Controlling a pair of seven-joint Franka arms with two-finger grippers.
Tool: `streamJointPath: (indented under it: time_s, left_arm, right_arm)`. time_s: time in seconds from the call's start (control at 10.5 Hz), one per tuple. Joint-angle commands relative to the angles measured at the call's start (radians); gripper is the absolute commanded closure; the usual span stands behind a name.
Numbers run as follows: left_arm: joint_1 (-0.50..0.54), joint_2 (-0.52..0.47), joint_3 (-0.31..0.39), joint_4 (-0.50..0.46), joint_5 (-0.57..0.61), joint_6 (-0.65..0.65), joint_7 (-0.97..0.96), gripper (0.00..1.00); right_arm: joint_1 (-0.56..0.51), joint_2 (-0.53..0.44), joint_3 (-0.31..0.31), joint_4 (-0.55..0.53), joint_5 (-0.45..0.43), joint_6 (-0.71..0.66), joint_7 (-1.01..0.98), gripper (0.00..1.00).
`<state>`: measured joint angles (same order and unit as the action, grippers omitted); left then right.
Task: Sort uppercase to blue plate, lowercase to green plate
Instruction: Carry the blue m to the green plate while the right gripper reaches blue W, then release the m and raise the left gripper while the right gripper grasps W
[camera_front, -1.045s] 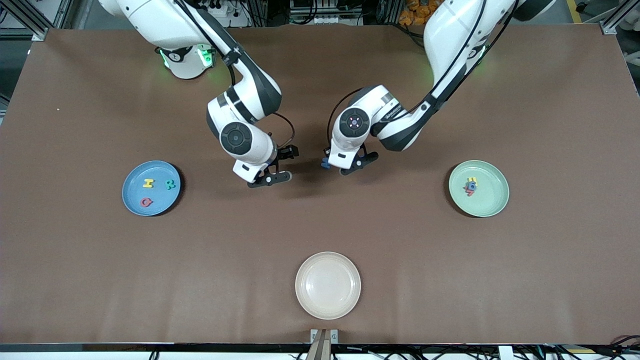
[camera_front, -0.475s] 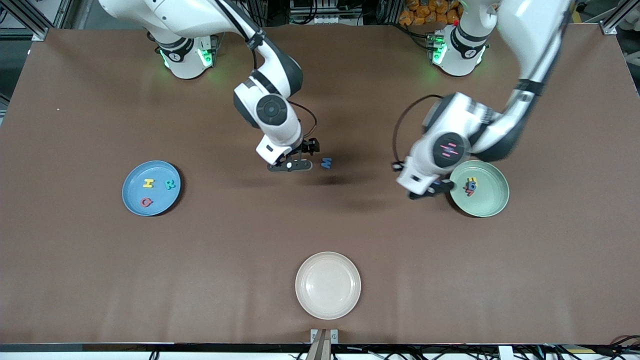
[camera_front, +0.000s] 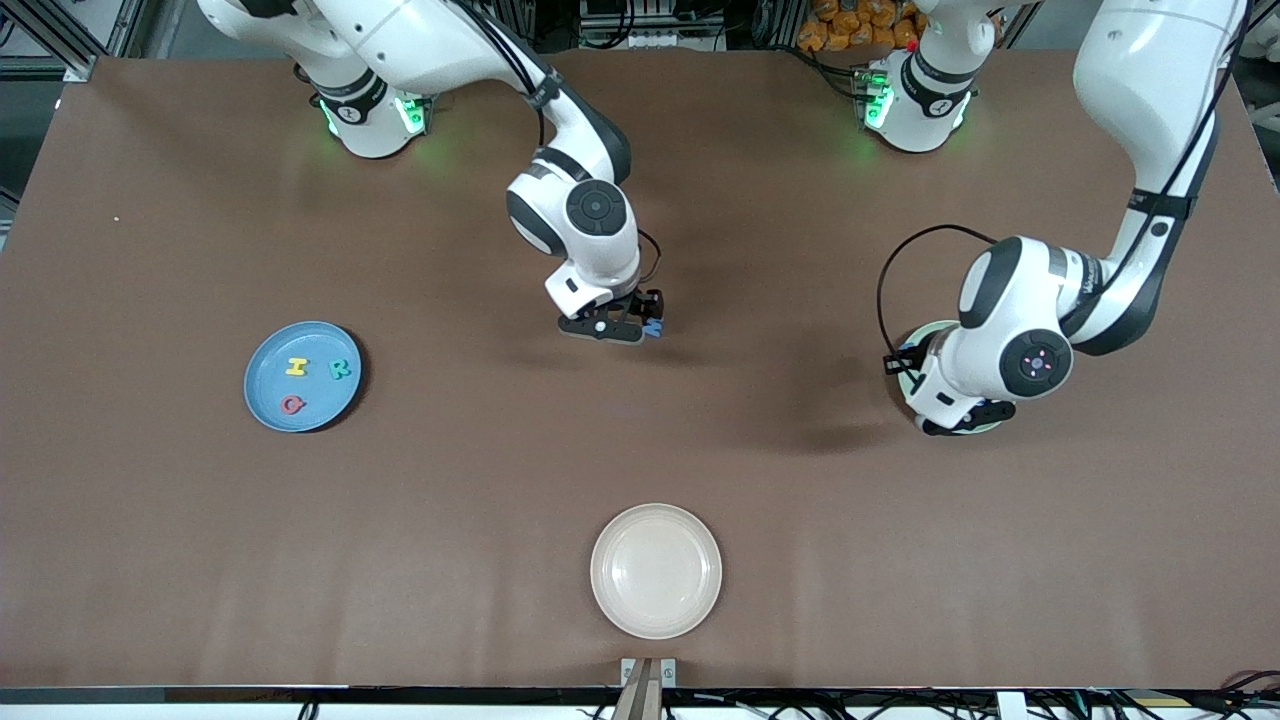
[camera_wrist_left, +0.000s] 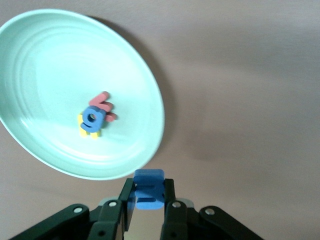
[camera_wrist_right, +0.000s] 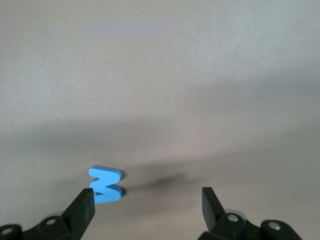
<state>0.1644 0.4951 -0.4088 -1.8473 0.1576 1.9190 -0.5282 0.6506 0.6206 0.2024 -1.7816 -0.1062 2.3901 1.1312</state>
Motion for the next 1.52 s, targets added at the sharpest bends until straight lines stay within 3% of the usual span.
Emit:
streamJointPath:
  time_s: [0.0, 0.19, 0.28, 0.47, 0.66, 0.76, 0.95, 1.04, 1.23, 1.42]
  left_arm:
    - [-0.006, 0.01, 0.03, -0.015, 0.019, 0.002, 0.023, 1.0]
    - [-0.006, 0.011, 0.051, -0.027, 0.019, 0.0, 0.025, 1.0]
    - [-0.008, 0.019, 0.06, -0.024, 0.02, 0.0, 0.043, 0.89]
    - [-0.011, 0.016, 0.079, -0.02, 0.049, -0.003, 0.073, 0.0]
    - [-0.011, -0.004, 0.079, -0.009, 0.054, -0.015, 0.086, 0.0]
    - [-0.011, -0.029, 0.079, 0.019, 0.053, -0.059, 0.103, 0.0]
    - [-0.026, -0.079, 0.071, 0.115, 0.036, -0.174, 0.115, 0.0]
    - [-0.038, -0.123, 0.065, 0.141, 0.034, -0.205, 0.12, 0.0]
    - [-0.051, -0.249, 0.067, 0.148, -0.024, -0.242, 0.122, 0.0]
    - [-0.052, -0.395, 0.067, 0.138, -0.058, -0.277, 0.146, 0.0]
  right_arm:
    - [0.029, 0.054, -0.001, 0.039, -0.023, 0.024, 0.158, 0.06]
    - [0.043, 0.071, -0.001, 0.044, -0.03, 0.024, 0.222, 0.06]
    - [0.044, 0.079, -0.001, 0.062, -0.03, 0.023, 0.222, 0.06]
    - [0.056, 0.097, -0.001, 0.094, -0.03, 0.021, 0.225, 0.06]
    - [0.07, 0.106, -0.001, 0.123, -0.067, 0.021, 0.234, 0.06]
    - [0.07, 0.119, -0.001, 0.125, -0.135, 0.02, 0.233, 0.09]
    - [0.064, 0.137, -0.001, 0.131, -0.151, 0.021, 0.222, 0.15]
    - [0.064, 0.146, -0.001, 0.139, -0.15, 0.021, 0.223, 0.24]
    - [0.064, 0.156, -0.001, 0.16, -0.141, 0.021, 0.226, 0.28]
    - [0.063, 0.156, -0.001, 0.16, -0.139, 0.021, 0.225, 0.42]
